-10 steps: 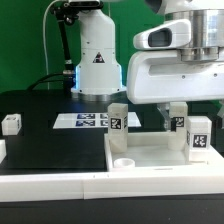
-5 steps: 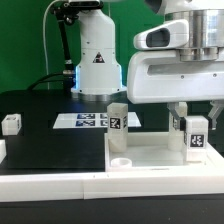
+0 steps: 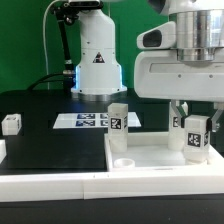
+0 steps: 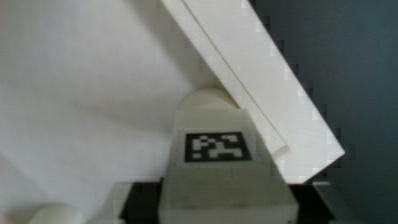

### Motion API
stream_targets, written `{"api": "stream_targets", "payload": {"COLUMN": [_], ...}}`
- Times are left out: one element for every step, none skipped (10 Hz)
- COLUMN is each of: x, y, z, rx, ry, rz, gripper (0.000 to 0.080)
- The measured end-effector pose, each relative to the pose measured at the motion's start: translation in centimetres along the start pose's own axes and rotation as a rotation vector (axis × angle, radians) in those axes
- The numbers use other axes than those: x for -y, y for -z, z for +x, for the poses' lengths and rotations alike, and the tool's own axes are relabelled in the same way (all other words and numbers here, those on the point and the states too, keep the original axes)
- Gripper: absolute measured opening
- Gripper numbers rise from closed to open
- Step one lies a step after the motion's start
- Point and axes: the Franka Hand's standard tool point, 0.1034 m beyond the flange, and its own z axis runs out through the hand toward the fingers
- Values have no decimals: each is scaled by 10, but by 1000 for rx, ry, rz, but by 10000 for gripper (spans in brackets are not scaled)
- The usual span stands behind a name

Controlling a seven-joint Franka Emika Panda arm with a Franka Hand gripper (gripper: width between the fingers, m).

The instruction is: Assemble square table

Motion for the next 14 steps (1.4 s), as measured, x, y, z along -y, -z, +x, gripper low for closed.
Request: {"api": "stream_targets", "payload": {"x": [0,1,1,2,2,2,2,2,2,1,2,3,3,2], "y": [-2,-2,-2,-3,-3,-3,-3,-3,-3,-2,-2,-3,-5,-7], "z": [-2,-4,-3,-3,-2,-2,-2,-2,-2,-1,-2,-4,-4,-5], "rx": [0,-2,-6,-1,4,9,11,11,11,11,9,7,1,-2], "ry": [-150,-273,-355,-523,-572,-643,-664,-644,-606,-575,-521,-354,-250,-124], "rz": [2,0,6,15,19,22,23,23,23,23,22,19,21,17], "gripper": [291,291,291,291,291,291,291,291,475,475,606,641,641,648]}}
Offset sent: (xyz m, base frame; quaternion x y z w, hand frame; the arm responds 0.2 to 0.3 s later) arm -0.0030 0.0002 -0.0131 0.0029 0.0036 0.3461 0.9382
